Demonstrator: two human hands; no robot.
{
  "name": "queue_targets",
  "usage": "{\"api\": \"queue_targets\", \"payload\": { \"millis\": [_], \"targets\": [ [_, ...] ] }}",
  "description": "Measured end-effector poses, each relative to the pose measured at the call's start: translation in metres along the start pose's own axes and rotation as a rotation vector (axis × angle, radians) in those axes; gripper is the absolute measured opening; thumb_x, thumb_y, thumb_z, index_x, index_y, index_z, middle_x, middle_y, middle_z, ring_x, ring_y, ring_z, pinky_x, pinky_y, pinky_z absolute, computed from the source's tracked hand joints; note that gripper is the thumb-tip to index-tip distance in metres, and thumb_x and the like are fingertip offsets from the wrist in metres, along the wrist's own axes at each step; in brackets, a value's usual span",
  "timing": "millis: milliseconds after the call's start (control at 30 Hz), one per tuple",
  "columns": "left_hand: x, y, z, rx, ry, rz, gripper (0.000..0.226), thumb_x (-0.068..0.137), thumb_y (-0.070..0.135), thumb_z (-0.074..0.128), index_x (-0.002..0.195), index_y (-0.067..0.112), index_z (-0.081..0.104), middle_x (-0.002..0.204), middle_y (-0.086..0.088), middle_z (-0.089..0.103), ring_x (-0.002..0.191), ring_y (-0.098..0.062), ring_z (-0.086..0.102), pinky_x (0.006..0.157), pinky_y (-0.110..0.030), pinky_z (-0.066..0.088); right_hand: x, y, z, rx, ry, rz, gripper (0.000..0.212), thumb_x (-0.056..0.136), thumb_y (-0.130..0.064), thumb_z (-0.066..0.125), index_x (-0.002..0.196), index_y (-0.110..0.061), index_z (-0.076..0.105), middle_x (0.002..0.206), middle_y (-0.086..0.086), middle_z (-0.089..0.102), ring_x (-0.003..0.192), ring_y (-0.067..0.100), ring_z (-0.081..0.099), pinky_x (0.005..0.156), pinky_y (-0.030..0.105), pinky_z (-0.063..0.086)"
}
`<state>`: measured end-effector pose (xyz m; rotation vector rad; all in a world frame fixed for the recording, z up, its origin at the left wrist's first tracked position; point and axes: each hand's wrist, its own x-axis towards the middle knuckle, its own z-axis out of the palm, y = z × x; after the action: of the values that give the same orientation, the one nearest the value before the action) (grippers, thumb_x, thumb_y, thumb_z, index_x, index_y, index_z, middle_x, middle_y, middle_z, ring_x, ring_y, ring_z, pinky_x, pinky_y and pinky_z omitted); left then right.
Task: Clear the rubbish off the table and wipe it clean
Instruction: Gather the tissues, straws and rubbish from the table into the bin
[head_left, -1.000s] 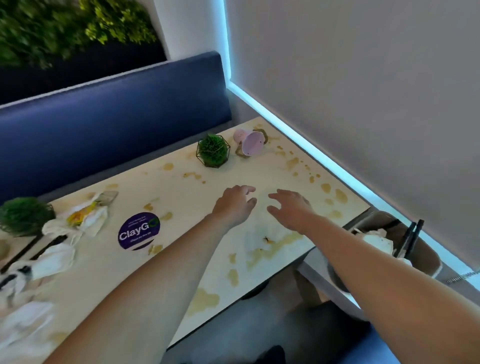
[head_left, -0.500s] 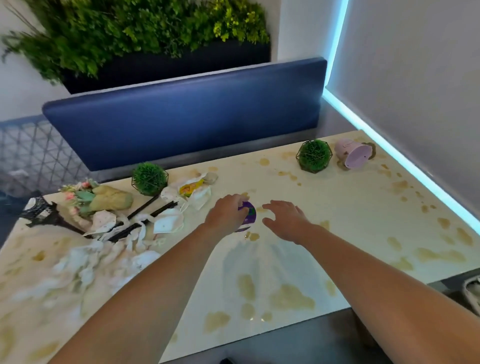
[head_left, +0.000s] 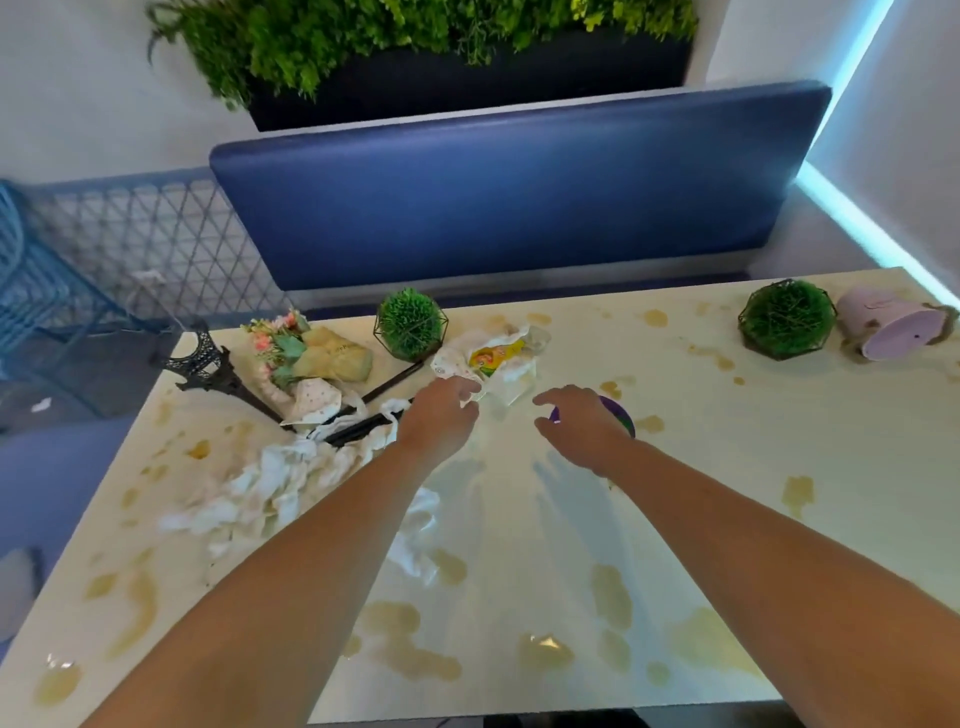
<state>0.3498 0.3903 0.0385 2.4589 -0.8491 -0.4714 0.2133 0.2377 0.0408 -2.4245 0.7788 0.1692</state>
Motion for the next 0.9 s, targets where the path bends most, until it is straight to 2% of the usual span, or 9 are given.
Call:
{"api": "queue_targets", "payload": {
  "millis": [100,233,367,500,600,767,900],
  "targets": [
    [0.012,-0.007,-0.003,-0.003,-0.005,-0.030,0.032,0.095,0.024,0.050,0.124,0.028,0.061,0.127,0.003,0.060,0.120,-0.017,0.053,0.099,-0.035,0.045,0.021,-0.004,0.005,-0.034,0.004,-0.045,0.037,0.098,-0.033,0.049,0.134,-0.031,0.052,0.134,-0.001,0.050,0.127,0.018,0.041,0.090,0.039,0.052],
    [0.035,-0.008,-0.008,-0.036,0.020,-0.079,0.032,0.093,0.025,0.051,0.123,0.028,0.063,0.127,0.000,0.061,0.120,-0.018,0.055,0.097,-0.042,0.048,0.055,-0.008,0.005,-0.048,0.011,-0.074,0.039,0.096,-0.030,0.053,0.135,-0.029,0.052,0.132,0.000,0.051,0.127,0.019,0.040,0.101,0.039,0.045],
    [0.059,-0.006,-0.007,0.022,0.016,-0.084,0.031,0.093,0.029,0.053,0.124,0.031,0.061,0.126,-0.002,0.056,0.120,-0.021,0.051,0.098,-0.043,0.045,0.083,-0.009,0.001,-0.095,-0.009,-0.085,0.040,0.094,-0.028,0.057,0.133,-0.029,0.052,0.135,-0.002,0.047,0.128,0.019,0.037,0.098,0.037,0.045],
    [0.086,0.006,-0.004,0.194,0.025,-0.022,0.039,0.093,0.032,0.056,0.132,0.030,0.056,0.130,-0.002,0.051,0.124,-0.023,0.044,0.100,-0.040,0.040,0.113,-0.001,-0.005,-0.128,0.008,-0.083,0.043,0.090,-0.015,0.058,0.131,-0.026,0.050,0.133,0.000,0.043,0.124,0.020,0.037,0.093,0.035,0.045],
    [0.105,0.015,0.006,0.316,-0.007,-0.016,0.054,0.089,0.042,0.061,0.139,0.028,0.047,0.136,-0.003,0.047,0.127,-0.023,0.041,0.101,-0.038,0.036,0.135,0.007,-0.010,-0.149,0.015,-0.052,0.049,0.088,-0.004,0.055,0.133,-0.023,0.049,0.132,0.002,0.041,0.123,0.021,0.037,0.089,0.033,0.045],
    [0.132,0.023,0.029,0.433,-0.130,0.014,0.089,0.078,0.056,0.069,0.149,0.020,0.028,0.148,-0.006,0.035,0.136,-0.025,0.032,0.106,-0.038,0.033,0.164,0.020,-0.016,-0.175,0.017,-0.055,0.053,0.090,-0.001,0.052,0.138,-0.021,0.044,0.136,0.004,0.040,0.123,0.023,0.037,0.089,0.035,0.047],
    [0.149,0.022,0.041,0.514,-0.208,0.010,0.097,0.075,0.057,0.071,0.150,0.020,0.021,0.149,-0.005,0.029,0.138,-0.026,0.027,0.105,-0.038,0.033,0.181,0.026,-0.017,-0.207,-0.022,-0.135,0.068,0.092,0.000,0.049,0.149,-0.031,0.030,0.148,-0.002,0.037,0.127,0.025,0.035,0.092,0.038,0.048]
  ]
}}
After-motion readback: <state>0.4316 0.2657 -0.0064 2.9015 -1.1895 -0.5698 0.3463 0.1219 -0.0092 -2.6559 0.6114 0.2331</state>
